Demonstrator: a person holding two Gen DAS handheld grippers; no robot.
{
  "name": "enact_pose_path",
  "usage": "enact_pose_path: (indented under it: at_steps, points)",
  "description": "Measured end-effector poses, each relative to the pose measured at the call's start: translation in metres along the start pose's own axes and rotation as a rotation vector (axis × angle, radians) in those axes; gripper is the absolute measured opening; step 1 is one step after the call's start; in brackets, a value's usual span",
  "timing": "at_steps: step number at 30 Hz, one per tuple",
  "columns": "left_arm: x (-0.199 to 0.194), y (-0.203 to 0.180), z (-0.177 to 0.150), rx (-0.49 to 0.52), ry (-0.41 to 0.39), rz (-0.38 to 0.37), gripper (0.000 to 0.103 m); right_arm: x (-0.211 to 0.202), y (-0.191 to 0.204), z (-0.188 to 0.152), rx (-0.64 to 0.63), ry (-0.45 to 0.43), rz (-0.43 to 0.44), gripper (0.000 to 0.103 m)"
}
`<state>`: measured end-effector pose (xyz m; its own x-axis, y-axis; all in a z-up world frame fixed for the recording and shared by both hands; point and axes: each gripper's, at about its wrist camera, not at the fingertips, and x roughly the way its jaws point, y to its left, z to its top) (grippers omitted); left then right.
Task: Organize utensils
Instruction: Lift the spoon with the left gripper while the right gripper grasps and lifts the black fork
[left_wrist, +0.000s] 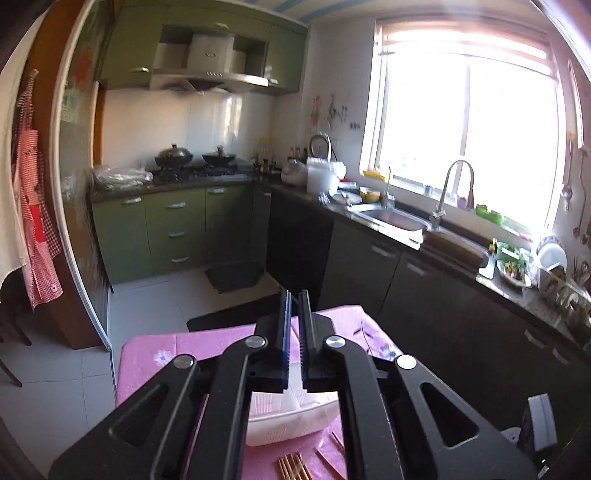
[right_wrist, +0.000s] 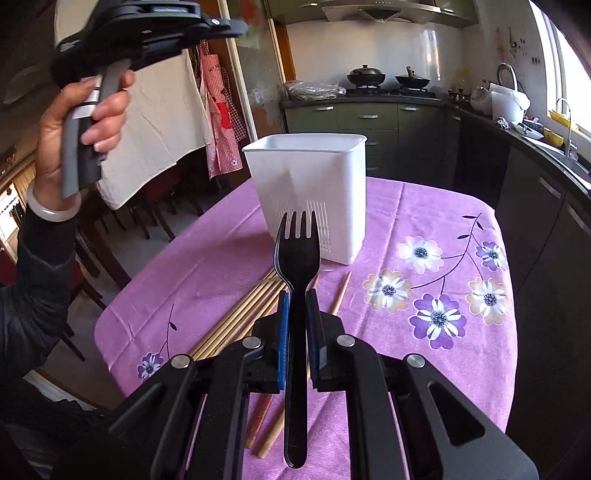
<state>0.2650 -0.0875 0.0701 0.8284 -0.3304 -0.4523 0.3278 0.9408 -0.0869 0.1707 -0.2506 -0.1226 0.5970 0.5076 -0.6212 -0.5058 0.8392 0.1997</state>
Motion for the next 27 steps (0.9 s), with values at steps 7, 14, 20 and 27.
enact_pose_path:
  at_steps: [7, 14, 20, 27]
  points:
    - [0.044, -0.050, -0.076, 0.353, 0.316, -0.102, 0.004, 0.000, -0.018, -0.002, 0.039, 0.000, 0.003, 0.010]
    - [0.121, -0.050, -0.170, 0.461, 0.678, -0.170, 0.007, 0.001, -0.025, -0.008, 0.071, 0.004, 0.017, 0.010]
    - [0.154, -0.038, -0.189, 0.423, 0.763, -0.174, 0.010, -0.001, -0.027, -0.013, 0.087, 0.015, 0.008, 0.010]
    - [0.165, -0.042, -0.197, 0.448, 0.790, -0.179, 0.027, 0.003, -0.030, -0.015, 0.099, 0.024, 0.011, 0.010]
